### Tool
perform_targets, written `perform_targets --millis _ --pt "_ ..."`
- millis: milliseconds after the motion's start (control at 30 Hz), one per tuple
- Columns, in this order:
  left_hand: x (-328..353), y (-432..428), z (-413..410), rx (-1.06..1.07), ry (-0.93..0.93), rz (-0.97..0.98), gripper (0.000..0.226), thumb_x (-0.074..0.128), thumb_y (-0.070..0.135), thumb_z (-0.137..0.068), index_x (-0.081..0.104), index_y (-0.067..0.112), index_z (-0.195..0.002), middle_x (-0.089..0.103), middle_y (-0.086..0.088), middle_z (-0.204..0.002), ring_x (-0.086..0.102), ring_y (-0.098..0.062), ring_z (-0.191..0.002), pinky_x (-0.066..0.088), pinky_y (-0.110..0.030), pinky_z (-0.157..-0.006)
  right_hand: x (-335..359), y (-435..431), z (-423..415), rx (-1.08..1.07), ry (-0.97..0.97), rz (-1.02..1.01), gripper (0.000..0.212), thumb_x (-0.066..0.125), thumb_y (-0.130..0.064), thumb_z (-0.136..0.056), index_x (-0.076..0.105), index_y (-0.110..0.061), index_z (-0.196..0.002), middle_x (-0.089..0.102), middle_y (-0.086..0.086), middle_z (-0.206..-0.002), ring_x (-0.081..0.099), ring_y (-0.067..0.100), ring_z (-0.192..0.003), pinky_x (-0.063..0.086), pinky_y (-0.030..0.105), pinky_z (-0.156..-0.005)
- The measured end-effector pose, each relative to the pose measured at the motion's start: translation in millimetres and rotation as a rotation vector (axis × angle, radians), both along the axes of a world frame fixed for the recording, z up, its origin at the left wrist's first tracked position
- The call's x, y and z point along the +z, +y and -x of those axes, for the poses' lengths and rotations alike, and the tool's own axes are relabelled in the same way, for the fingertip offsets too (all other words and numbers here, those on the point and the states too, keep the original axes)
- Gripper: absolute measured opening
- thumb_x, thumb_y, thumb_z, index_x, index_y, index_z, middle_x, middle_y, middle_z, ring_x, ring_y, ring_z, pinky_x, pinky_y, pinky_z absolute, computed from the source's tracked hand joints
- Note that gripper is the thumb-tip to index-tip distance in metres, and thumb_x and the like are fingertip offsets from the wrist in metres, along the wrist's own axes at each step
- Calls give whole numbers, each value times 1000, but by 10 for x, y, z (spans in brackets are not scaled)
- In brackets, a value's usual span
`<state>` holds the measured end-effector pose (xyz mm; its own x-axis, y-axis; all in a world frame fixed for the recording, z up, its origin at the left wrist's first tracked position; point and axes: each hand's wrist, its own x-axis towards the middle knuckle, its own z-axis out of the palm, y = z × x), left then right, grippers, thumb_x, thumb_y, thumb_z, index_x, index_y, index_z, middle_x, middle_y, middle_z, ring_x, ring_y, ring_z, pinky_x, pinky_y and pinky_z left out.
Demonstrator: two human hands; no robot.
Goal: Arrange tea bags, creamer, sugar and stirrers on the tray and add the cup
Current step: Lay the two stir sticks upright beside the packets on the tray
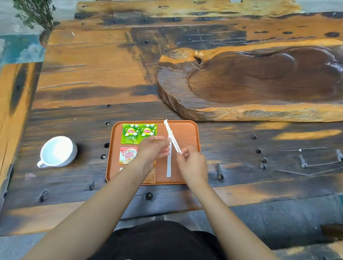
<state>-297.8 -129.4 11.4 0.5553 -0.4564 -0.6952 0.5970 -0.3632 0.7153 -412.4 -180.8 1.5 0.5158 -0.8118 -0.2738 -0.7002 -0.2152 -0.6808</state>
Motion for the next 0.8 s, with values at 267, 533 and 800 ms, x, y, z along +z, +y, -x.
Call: perform_targets --millis 267,533,800 --pt "108 -208 93 -111 -197 -74 12 61 2 -83 59 12 -77 60 -8 -75 59 -17 -62 53 -21 -51 12 -10 43 162 -55 65 18 54 -29 -90 55 -12 -96 60 0 -86 55 18 -77 38 28 -66" --pt "116 -256 71 -212 -148 84 12 63 6 -83 67 10 -94 65 -1 -75 63 -9 -70 55 -17 -57 30 -291 124 -64 -356 -556 21 61 -12 -88 57 -22 -70 52 -5 -60 45 0 -47 38 15 -51" --pt "-253 -9 55 -705 -1157 -321 33 52 19 -89 59 14 -121 68 -8 -114 57 -27 -107 43 -33 -87 -175 -530 169 -268 -201 -515 26 58 -8 -88 54 -20 -65 52 3 -53 49 6 -40 43 20 -48"
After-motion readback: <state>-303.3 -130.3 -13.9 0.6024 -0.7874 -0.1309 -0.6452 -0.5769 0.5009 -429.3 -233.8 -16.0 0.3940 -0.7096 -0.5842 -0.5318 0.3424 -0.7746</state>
